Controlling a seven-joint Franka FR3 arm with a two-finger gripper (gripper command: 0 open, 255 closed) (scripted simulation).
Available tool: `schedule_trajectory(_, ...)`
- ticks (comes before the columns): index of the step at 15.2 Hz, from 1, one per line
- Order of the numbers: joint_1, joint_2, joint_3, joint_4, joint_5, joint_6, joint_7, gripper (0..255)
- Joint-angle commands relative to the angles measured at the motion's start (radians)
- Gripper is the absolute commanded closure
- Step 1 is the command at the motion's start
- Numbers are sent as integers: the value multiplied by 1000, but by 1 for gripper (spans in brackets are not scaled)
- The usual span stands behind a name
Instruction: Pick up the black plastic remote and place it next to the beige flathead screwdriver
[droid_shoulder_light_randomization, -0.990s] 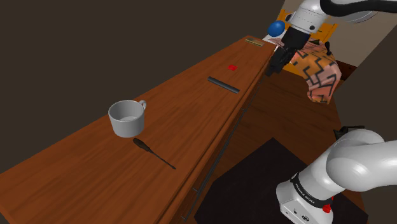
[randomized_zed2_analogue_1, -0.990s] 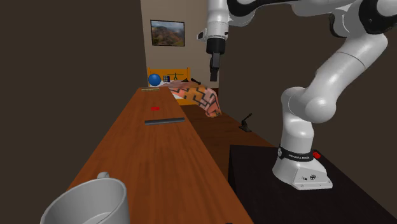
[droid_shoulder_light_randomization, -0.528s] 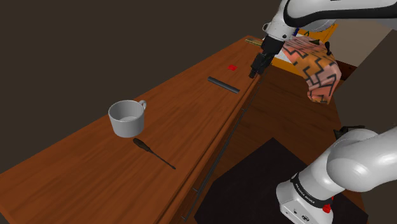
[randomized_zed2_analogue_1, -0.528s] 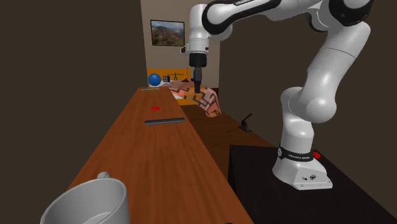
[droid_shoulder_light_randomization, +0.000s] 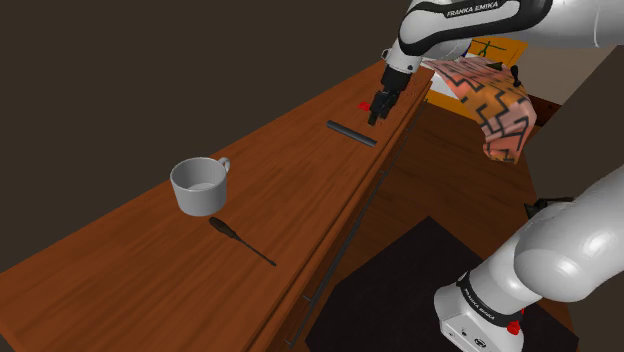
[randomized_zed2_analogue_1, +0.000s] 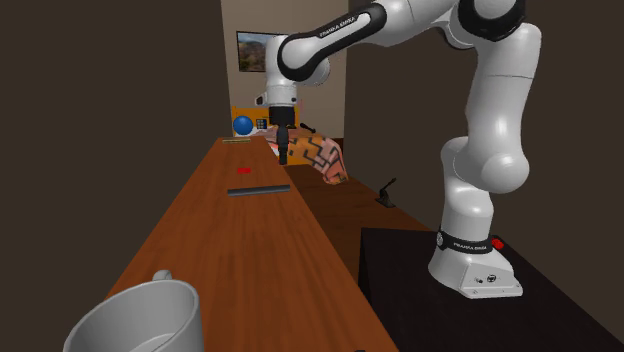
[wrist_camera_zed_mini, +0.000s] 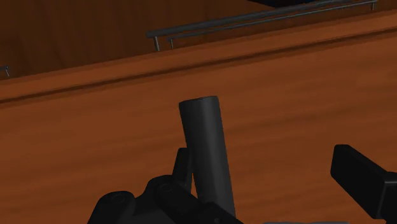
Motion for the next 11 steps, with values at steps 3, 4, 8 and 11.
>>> schedule_trajectory(3,-1,165,-6,112,24,34,-65,0)
schedule_trajectory(4,-3,206,-7,144,31,38,-80,0)
schedule_trajectory(8,-5,257,-4,162,40,66,-97,0)
schedule_trajectory(11,-5,271,-2,139,45,103,-100,0)
